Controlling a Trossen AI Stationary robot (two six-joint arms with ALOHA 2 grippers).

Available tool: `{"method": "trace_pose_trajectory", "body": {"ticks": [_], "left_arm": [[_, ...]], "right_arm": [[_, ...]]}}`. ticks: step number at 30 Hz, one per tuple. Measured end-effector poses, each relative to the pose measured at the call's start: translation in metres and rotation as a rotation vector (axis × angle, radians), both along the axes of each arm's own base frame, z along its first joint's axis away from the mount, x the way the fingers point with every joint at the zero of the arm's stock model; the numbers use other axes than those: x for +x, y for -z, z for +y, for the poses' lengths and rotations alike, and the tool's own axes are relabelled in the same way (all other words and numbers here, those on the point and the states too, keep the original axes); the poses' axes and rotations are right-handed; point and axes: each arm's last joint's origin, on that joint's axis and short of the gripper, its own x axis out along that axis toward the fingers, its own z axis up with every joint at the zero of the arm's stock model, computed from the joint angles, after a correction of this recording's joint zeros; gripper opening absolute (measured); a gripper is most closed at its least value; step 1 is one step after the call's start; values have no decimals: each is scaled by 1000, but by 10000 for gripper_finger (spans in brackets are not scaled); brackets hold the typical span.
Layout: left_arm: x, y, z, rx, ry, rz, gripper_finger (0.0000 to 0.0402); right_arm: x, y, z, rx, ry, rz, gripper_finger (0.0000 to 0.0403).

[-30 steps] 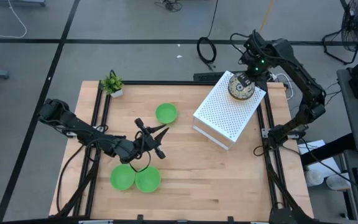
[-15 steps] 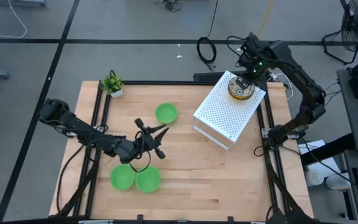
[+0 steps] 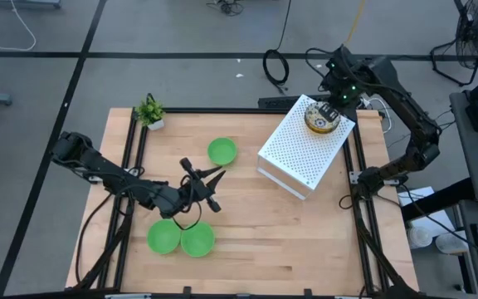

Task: Pick & Place Mini bowls
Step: Stack the right yellow patterned bowl on top of the other yellow patterned bowls on the shelf

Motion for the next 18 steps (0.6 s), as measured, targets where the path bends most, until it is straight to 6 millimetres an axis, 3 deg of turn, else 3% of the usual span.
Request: {"method": "trace_pose_trajectory", "body": {"ticks": [12,18], "left_arm": [[0,2,0,-11,-2,9,74],[1,2,3,-12,-9,8,74]], "right_arm": [[13,58,-6,71,-54,78,1],[15,70,-7,67,-62,78,1]]}}
